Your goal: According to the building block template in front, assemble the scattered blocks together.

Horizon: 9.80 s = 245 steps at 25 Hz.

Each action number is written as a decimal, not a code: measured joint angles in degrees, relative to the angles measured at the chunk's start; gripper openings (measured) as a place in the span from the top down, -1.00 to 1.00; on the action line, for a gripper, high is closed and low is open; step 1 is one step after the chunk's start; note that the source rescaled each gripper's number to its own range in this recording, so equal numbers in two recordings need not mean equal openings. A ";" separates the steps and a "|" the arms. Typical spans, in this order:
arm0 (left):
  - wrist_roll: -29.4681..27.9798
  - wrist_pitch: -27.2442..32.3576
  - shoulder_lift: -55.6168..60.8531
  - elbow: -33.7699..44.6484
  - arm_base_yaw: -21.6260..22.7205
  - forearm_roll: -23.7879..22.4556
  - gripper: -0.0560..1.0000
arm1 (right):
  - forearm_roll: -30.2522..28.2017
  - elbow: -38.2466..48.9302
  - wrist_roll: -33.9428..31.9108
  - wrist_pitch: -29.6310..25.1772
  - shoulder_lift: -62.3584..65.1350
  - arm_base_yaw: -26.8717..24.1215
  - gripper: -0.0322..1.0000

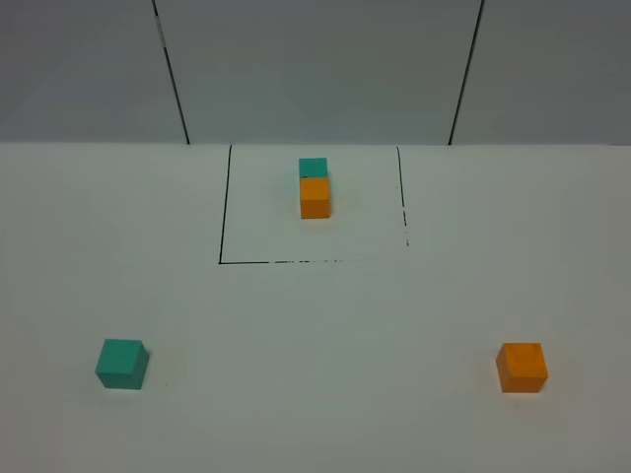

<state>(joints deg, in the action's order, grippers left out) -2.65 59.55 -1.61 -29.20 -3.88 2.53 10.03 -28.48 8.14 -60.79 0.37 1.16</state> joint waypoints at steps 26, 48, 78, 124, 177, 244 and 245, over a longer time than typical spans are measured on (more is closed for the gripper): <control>2.31 0.30 -75.32 -28.93 -5.42 0.14 -0.40 | 0.00 0.00 0.00 0.00 0.00 0.00 -0.61; -0.50 -15.23 -97.05 -29.11 -6.49 2.60 -0.52 | 0.00 0.00 0.00 0.00 0.00 0.00 -0.61; -5.91 -23.91 -107.88 -29.11 -9.31 -0.01 -0.42 | 0.00 0.00 0.00 0.00 0.02 0.00 -0.61; -5.30 -29.37 -108.34 -28.32 -9.31 -0.07 0.89 | 0.00 0.00 0.00 0.00 0.02 0.00 -0.61; 59.35 4.61 -143.31 -96.27 -30.87 3.12 0.89 | 0.00 0.00 -0.01 0.00 0.02 0.00 -0.61; 54.97 8.57 -137.76 -96.89 -31.04 0.95 -0.96 | 0.00 0.00 0.00 0.00 0.02 0.00 -0.61; 51.62 8.57 -136.67 -96.89 -30.92 0.70 -0.94 | 0.00 0.00 0.00 0.00 0.02 0.00 -0.61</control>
<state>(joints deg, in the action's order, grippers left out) 48.98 68.12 -138.28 -126.09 -34.80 3.23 10.03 -28.48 8.15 -60.79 0.39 1.16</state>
